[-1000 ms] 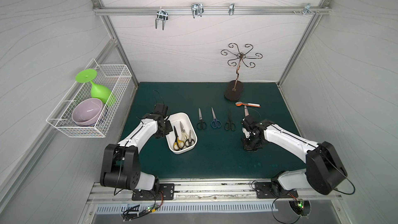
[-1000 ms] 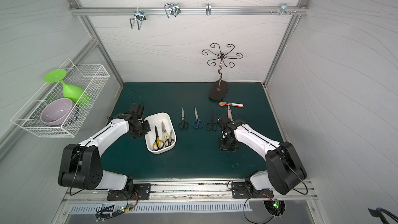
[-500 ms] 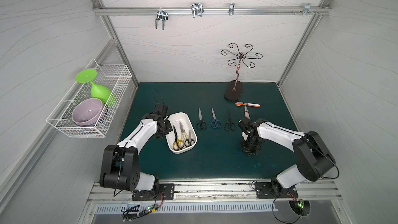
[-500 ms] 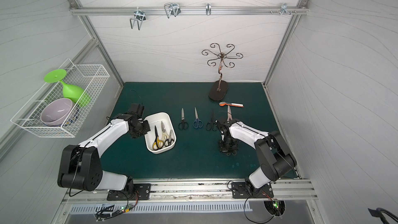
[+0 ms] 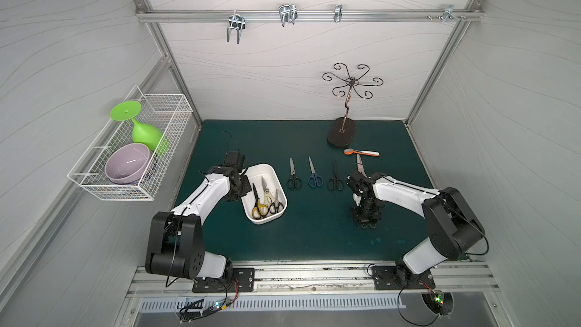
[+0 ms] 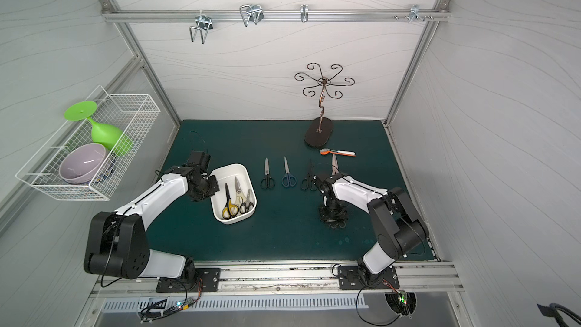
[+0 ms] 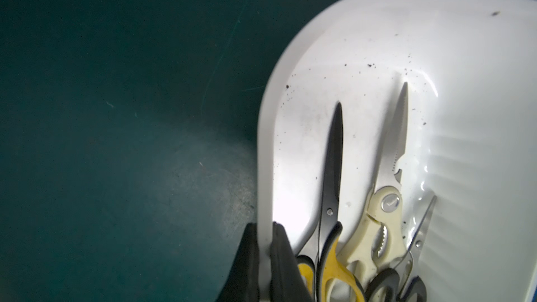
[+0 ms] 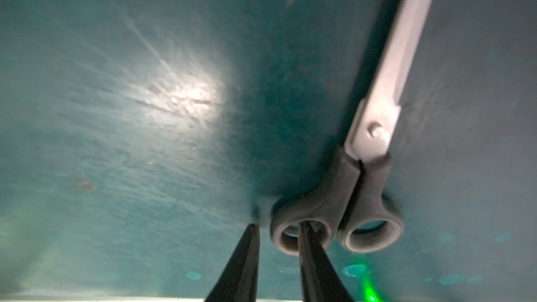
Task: Take the scissors out of the storage box
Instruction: Place the scissors at the center of the board, then pick up the scissors from the storage box.
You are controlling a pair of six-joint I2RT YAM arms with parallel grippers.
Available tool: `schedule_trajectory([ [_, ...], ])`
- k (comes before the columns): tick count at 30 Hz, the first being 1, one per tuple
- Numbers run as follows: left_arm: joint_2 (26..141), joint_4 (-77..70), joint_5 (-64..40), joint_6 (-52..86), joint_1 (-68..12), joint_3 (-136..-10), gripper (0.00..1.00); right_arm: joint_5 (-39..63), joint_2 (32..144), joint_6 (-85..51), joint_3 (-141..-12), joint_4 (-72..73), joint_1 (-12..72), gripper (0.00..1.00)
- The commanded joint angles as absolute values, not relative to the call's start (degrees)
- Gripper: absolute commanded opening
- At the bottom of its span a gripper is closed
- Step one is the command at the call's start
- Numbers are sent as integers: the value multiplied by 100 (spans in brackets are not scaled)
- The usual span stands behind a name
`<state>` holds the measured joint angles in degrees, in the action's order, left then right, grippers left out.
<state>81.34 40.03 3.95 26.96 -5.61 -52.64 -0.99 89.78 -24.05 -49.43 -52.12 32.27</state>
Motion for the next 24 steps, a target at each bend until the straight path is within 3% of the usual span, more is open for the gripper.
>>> schedule_trajectory([
  [1, 7981, 3879, 600, 2637, -527, -5388, 0, -35, 8736, -2511, -4954, -5310, 3206, 29],
  [12, 7919, 3894, 661, 2619, -527, -5378, 0, -870, 7910, -2441, -5968, -5991, 3208, 39],
  [17, 7903, 3893, 641, 2613, -527, -5379, 0, -408, 7928, -2409, -6433, -5518, 3212, 40],
  [24, 7813, 3870, 622, 2628, -527, -5344, 0, 568, 8451, -2439, -6666, -3727, 3750, 40],
])
